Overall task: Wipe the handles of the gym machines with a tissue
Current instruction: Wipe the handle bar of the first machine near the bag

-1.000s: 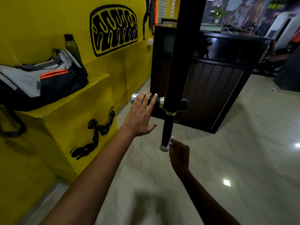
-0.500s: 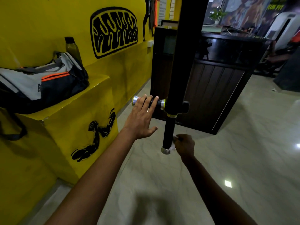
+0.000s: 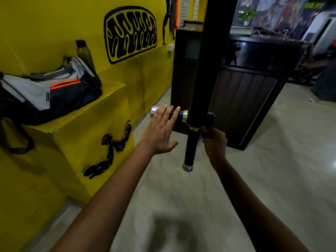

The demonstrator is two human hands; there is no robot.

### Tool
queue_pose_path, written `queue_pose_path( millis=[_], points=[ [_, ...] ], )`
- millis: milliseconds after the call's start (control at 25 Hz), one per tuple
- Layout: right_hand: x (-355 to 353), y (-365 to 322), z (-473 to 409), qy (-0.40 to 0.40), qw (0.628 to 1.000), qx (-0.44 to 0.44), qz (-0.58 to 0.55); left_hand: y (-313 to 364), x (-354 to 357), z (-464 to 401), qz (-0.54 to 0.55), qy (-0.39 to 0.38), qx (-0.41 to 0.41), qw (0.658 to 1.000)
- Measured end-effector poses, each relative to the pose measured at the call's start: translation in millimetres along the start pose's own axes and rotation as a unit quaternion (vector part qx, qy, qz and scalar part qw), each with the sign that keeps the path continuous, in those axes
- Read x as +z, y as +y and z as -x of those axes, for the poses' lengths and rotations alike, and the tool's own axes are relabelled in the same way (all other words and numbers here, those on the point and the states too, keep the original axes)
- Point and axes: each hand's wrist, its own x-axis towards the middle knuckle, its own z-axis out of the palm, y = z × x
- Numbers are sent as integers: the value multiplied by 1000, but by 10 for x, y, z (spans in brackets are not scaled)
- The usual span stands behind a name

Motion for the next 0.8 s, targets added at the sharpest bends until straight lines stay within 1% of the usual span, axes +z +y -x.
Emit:
queue_pose_path(
  millis=[40, 120, 160, 200, 240, 280, 320, 360, 400, 520, 680, 720, 800],
  points=[
    [12, 26, 88, 30, 997, -65, 20, -2, 2, 1, -5, -3, 2, 1000],
    [42, 72, 264, 91, 980, -177, 29, -25, -3, 3, -20, -8, 11, 1000],
    [59, 87, 315, 105, 966, -232, 45, -40, -6, 3, -26, -9, 16, 999],
    [80, 75, 328, 108, 945, -295, 84, -54, -10, 6, -30, -8, 20, 999],
    [100, 43, 308, 105, 914, -362, 148, -65, -15, 7, -31, -6, 24, 999],
    [122, 13, 264, 98, 873, -423, 222, -68, -17, 7, -31, -4, 27, 999],
    [146, -11, 211, 85, 832, -466, 288, -70, -15, 6, -30, -3, 30, 999],
    [172, -19, 165, 66, 801, -489, 340, -71, -11, 8, -31, -2, 31, 999],
    [198, -15, 137, 45, 781, -496, 376, -75, -7, 12, -30, -1, 32, 999],
    [248, 42, 133, 4, 759, -487, 432, -102, 7, 12, -15, 9, 37, 999],
    [205, 69, 163, -26, 732, -508, 452, -124, 30, 8, 5, 27, 38, 999],
    [205, 125, 178, -35, 722, -517, 459, -122, 39, 6, 7, 33, 37, 999],
    [233, 323, 271, -70, 690, -530, 487, -111, 59, 0, 6, 42, 35, 998]
  ],
)
